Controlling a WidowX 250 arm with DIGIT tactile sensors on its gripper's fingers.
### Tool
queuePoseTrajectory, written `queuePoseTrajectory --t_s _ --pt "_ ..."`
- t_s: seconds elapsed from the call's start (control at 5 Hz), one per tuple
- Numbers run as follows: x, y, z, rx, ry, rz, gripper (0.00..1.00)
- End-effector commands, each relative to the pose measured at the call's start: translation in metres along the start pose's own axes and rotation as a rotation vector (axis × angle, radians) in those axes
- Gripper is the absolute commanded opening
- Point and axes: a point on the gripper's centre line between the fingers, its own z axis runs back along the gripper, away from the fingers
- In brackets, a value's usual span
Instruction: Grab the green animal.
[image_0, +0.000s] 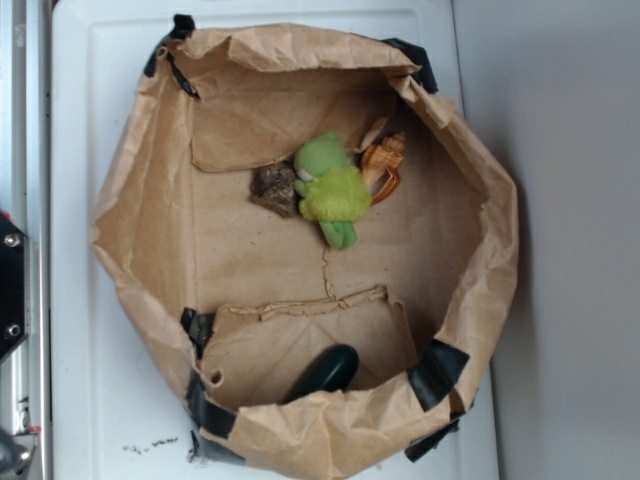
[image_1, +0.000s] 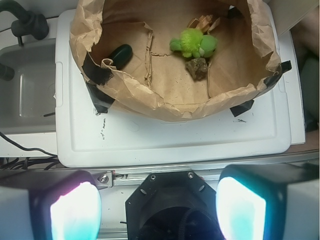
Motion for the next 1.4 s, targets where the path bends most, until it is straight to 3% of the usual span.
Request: queuePoseTrajectory --t_s 0.0,0.2,0.6,1.2 --pt "0.0 0.0 0.0 0.0 0.0 0.0 1.0" --pt "0.05 0.006 -0.003 -0.023 0.005 0.129 1.0" --pt "0.15 0.034 -0.015 -0.063 0.012 0.191 1.0" --pt "0.15 0.034 -0.015 -0.063 0.012 0.191 1.0"
